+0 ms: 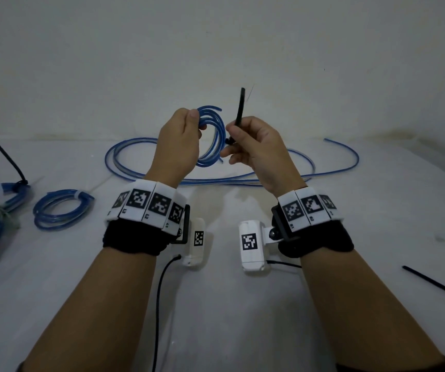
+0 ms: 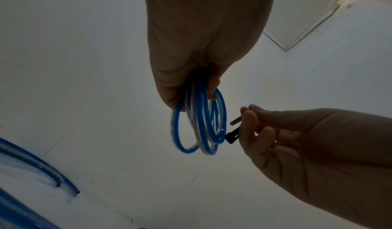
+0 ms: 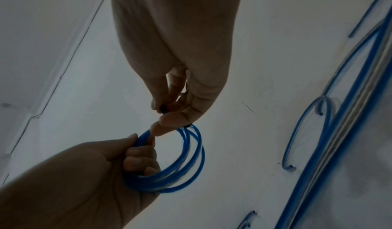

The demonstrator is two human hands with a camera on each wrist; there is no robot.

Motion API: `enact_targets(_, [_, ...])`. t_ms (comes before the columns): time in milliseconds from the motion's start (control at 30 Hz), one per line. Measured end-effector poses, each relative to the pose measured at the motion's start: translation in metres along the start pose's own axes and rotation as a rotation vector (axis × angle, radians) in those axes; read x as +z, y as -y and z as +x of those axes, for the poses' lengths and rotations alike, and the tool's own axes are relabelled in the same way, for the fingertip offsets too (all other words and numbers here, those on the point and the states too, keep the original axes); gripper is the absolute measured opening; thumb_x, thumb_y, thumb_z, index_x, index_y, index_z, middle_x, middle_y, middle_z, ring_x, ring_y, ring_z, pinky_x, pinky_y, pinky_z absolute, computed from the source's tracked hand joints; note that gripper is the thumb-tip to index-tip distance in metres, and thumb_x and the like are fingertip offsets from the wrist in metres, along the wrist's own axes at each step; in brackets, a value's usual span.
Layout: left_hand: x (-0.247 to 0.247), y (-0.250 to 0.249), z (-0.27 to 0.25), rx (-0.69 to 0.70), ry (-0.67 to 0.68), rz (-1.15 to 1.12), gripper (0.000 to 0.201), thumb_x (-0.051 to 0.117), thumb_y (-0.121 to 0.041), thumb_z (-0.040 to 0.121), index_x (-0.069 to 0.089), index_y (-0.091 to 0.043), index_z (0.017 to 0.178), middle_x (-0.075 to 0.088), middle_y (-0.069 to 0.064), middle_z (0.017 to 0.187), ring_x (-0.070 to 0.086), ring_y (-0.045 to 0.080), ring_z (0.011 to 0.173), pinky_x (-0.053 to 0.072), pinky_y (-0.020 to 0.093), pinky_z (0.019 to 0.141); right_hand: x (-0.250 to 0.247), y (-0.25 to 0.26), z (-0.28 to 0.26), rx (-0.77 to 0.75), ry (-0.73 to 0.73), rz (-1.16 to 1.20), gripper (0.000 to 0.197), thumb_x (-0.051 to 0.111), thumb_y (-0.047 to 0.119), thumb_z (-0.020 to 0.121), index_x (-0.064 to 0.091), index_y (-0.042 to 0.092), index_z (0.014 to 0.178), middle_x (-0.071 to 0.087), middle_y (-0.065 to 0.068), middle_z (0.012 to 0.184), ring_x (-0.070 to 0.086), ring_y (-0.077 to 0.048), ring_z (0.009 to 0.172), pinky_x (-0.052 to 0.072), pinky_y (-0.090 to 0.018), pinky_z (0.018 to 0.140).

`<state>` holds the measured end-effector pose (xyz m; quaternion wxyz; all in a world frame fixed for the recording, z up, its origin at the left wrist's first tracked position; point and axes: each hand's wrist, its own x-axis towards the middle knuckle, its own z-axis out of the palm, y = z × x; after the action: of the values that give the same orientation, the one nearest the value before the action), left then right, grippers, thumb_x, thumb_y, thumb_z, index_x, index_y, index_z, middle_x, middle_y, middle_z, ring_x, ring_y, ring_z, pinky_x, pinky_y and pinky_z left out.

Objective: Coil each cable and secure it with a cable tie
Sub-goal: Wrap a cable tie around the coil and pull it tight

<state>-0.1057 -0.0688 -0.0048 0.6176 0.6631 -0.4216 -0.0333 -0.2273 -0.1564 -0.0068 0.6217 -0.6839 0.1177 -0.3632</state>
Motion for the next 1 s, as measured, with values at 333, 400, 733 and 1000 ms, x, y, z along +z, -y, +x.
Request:
enact_targets(333, [-0.0005, 0.0000, -0.0007, 0.001, 0.000, 0.042, 0.029, 0.031, -0.027, 0.102, 0.048, -0.018, 0.080, 0.051, -0.007, 0.072, 0.043, 0.011, 0.061, 0.040, 0.037, 0.068, 0.0000, -0.0016, 0.0001, 0.011, 0.106, 0.022, 0.005, 0.053, -0.002, 0.091, 0.055, 0.000, 0.094, 0.063, -0.015, 0.079, 0.064, -0.015, 0.062, 0.053, -0.023, 0.059])
enact_targets(400, [0.0021, -0.0013, -0.0023, -0.020, 0.040, 0.025, 0.031, 0.032, -0.026, 0.101, 0.048, -0.021, 0.076, 0.050, -0.007, 0.069, 0.043, 0.011, 0.060, 0.037, 0.036, 0.068, 0.0024, -0.0039, -0.0007, 0.026, 0.096, 0.030, 0.004, 0.054, -0.003, 0.090, 0.056, -0.001, 0.093, 0.063, -0.020, 0.084, 0.069, -0.019, 0.068, 0.058, -0.026, 0.066])
enact_targets(733, [0.0011, -0.0088, -0.0055, -0.058, 0.042, 0.055, 0.047, 0.031, -0.027, 0.101, 0.052, -0.019, 0.060, 0.048, -0.001, 0.056, 0.043, 0.016, 0.054, 0.040, 0.038, 0.068, 0.0057, -0.0033, -0.0026, -0.048, 0.077, -0.005, 0.012, 0.051, 0.005, 0.094, 0.058, -0.003, 0.090, 0.067, -0.019, 0.089, 0.070, -0.029, 0.077, 0.059, -0.029, 0.069])
enact_targets(1000, [0.0007, -0.0052, -0.0029, -0.103, 0.128, 0.115, 0.042, 0.035, -0.025, 0.099, 0.046, -0.014, 0.060, 0.046, 0.002, 0.058, 0.038, 0.017, 0.054, 0.035, 0.037, 0.065, 0.0021, -0.0044, -0.0017, -0.141, 0.032, 0.004, 0.013, 0.056, 0.000, 0.090, 0.064, -0.007, 0.099, 0.068, -0.024, 0.090, 0.069, -0.031, 0.084, 0.057, -0.030, 0.076])
